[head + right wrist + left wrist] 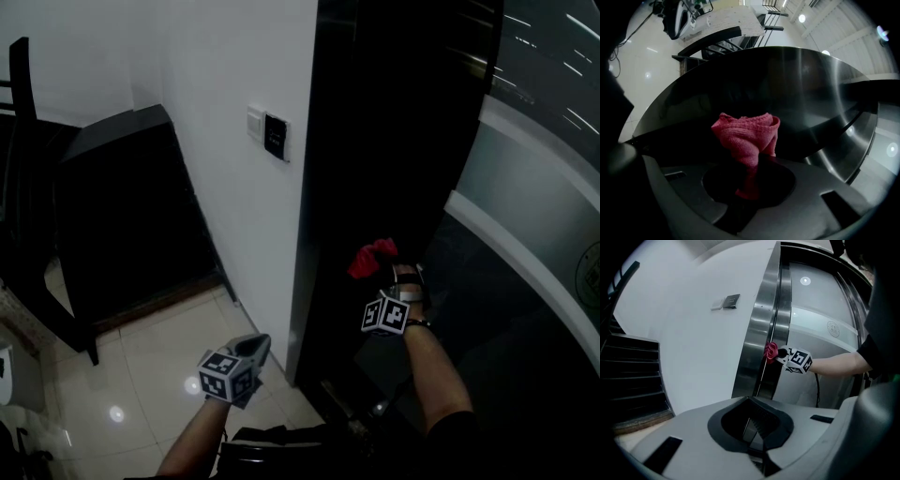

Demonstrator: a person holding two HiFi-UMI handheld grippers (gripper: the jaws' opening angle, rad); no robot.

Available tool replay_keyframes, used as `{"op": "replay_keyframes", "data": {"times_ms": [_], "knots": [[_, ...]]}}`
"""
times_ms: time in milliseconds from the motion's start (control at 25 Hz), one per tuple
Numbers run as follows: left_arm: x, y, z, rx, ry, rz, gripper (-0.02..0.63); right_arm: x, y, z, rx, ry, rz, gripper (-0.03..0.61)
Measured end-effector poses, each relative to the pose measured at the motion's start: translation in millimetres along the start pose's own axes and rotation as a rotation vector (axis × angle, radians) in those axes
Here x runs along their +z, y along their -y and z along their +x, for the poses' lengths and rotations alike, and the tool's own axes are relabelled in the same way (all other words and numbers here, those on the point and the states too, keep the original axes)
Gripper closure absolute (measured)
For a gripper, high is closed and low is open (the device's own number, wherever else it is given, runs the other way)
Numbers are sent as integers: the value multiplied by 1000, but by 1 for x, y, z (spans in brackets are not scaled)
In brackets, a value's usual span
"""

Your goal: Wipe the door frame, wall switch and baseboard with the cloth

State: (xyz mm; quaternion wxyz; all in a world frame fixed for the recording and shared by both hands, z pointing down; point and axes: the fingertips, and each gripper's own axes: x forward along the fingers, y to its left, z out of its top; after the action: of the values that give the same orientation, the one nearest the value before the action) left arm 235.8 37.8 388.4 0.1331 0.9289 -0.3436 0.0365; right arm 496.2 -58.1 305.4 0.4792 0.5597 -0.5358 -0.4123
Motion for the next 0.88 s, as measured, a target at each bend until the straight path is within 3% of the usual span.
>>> {"op": "replay_keyframes", "data": {"times_ms": [600,880], "knots": [[0,-12,-4,26,-13,3,621,-16,-67,3,116,-50,48,517],[-1,-16,-5,32,-22,5,621,-16,-70,5,109,-50,89,517]]}}
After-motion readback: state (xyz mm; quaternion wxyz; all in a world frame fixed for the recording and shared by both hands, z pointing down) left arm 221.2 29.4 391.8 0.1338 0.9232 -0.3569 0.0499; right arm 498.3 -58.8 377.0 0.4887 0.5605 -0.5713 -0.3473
